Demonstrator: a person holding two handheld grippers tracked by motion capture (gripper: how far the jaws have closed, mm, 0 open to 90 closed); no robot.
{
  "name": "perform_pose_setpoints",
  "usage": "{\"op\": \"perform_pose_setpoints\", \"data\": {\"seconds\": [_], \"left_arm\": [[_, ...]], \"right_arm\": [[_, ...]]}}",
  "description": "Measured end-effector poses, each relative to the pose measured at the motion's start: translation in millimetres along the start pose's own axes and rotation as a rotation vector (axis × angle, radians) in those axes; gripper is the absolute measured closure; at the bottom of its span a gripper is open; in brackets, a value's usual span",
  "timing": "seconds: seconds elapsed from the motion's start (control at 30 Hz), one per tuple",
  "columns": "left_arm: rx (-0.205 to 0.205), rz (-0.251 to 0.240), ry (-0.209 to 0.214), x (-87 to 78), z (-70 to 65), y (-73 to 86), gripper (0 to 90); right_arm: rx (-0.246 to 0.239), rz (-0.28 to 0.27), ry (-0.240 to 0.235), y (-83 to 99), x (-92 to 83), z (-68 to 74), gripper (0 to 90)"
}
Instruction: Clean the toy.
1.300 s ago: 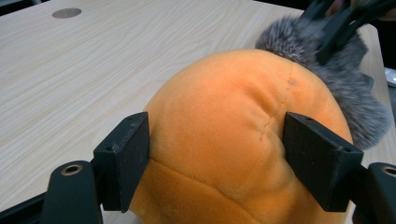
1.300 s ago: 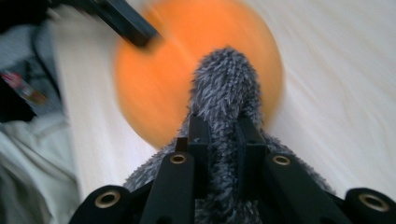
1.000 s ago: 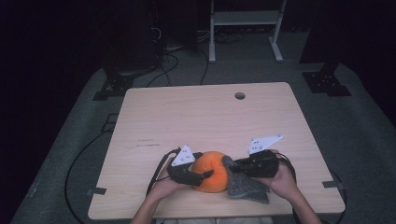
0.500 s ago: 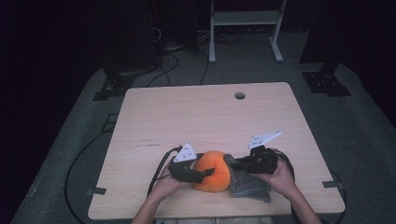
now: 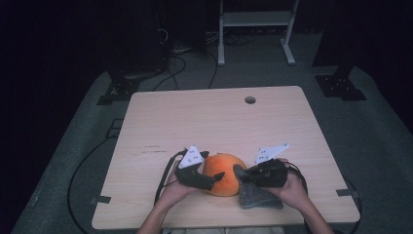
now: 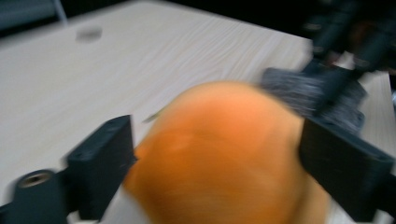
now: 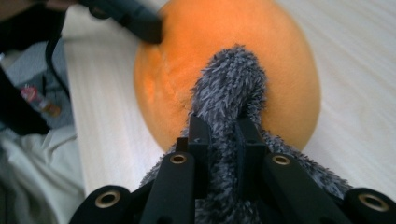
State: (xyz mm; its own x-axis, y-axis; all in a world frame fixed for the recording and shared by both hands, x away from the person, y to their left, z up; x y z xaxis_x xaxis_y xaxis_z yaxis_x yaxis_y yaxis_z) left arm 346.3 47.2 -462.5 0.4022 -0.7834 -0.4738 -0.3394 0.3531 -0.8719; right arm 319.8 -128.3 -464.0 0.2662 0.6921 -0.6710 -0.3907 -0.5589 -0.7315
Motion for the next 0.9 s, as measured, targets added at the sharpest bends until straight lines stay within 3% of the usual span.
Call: {"op": "perform_pose_setpoints", "data": {"seconds": [0.03, 0.1, 0.13, 0.17, 0.2, 0.27, 0.33, 0.53, 0.57, 0.6, 0.7, 0.77, 0.8, 0.83, 0.9], "left_arm": [[-0.052, 0.023, 0.031, 4.9, 0.9, 7.9, 6.5], [-0.038, 0.034, 0.025, 5.8, 0.0, 9.8, 10.0], [0.005, 0.029, 0.006, 4.9, -2.5, 9.0, 16.8], [0.076, 0.023, -0.007, 3.9, -8.9, 6.7, 25.5], [0.076, 0.023, -0.007, 3.9, -8.9, 6.7, 27.3], [0.176, 0.018, -0.035, 3.4, -16.6, 4.7, 28.8], [0.206, 0.023, -0.040, 2.3, -18.3, 4.6, 29.7], [0.205, 0.006, -0.015, 0.8, -21.8, 4.5, 28.1], [0.208, 0.007, -0.019, 1.4, -22.6, 3.9, 27.8], [0.218, 0.005, -0.014, 1.6, -23.6, 3.7, 27.4], [0.224, 0.003, -0.012, 1.0, -25.1, 3.4, 26.7], [0.219, 0.011, -0.007, -0.7, -23.0, 2.3, 23.0], [0.199, 0.016, 0.004, -3.5, -19.0, 0.5, 15.9], [0.199, 0.016, 0.004, -3.5, -19.0, 0.5, 13.8], [0.144, 0.012, 0.028, -5.7, -15.0, -0.9, 12.0]], "right_arm": [[-0.021, 0.021, 0.002, 2.3, -0.9, 2.9, 79.0], [-0.029, 0.026, 0.009, 2.1, -1.7, 3.3, 79.1], [-0.033, 0.014, 0.021, -0.5, -3.5, 4.6, 79.1], [-0.066, -0.051, 0.049, -12.4, -9.1, 9.7, 79.1], [-0.074, -0.070, 0.060, -16.6, -10.0, 11.4, 79.1], [-0.089, -0.083, 0.073, -21.0, -9.8, 13.0, 79.1], [-0.112, -0.066, 0.096, -22.2, -6.8, 13.6, 79.0], [-0.076, -0.002, 0.089, 0.1, -9.3, -1.1, 79.1], [-0.066, -0.010, 0.079, -0.2, -11.9, -1.7, 79.1], [-0.022, -0.084, 0.042, -7.9, -18.5, -1.6, 79.0], [0.001, -0.131, 0.018, -15.7, -20.8, -1.1, 79.0], [-0.011, -0.100, 0.019, -14.3, -13.0, -0.8, 79.0], [-0.020, -0.068, -0.018, -8.2, -5.4, 3.3, 79.1], [-0.020, -0.068, -0.018, -8.2, -5.4, 3.3, 79.1], [-0.034, -0.058, -0.024, -5.1, -5.9, 5.6, 79.0]]}}
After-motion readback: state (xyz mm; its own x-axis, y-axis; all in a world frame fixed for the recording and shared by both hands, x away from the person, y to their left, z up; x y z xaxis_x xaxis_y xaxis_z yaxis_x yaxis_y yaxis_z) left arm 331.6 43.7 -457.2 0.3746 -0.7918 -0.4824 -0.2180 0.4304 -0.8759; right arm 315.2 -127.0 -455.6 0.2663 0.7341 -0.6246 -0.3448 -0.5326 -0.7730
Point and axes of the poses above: each handheld gripper's, and its own axes: x roughly forward along the jaws, y roughly out of its underside, z roughly to its left, the point moved 7 cm from there along x, roughly forward along the jaws, and after that the axes turned 2 degrees about y, right-handed, at the moved point
